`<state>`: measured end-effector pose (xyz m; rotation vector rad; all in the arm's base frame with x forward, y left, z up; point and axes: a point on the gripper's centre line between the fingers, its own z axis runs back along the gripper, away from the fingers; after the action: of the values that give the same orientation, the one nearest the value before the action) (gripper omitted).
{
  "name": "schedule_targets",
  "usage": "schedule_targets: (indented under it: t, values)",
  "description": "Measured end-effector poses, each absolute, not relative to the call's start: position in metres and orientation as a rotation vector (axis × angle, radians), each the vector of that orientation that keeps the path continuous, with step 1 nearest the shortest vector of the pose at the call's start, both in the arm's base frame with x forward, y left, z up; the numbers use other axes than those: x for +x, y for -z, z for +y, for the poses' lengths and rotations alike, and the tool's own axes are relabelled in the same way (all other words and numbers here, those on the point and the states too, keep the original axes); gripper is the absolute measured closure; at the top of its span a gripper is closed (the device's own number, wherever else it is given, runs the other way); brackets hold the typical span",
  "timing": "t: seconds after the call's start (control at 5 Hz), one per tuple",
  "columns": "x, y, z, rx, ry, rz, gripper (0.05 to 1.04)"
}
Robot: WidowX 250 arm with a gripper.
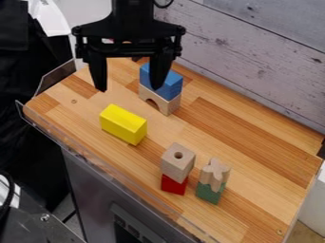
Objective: Move the hollow cube from the top of red cube to the top of yellow rectangular block
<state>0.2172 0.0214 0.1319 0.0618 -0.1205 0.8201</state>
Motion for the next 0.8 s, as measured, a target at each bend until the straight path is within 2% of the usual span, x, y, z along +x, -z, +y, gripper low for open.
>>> schedule_targets:
  t: [0.2, 0.4, 0.8]
  values:
    - [0.214, -0.126, 0.021, 0.069, -0.821, -0.098, 0.085]
    - [0.212, -0.115, 0.020, 0.052, -0.971, -0.110, 0.085]
    - [0.218, -0.105, 0.001, -0.021, -1.241, -0.168, 0.085]
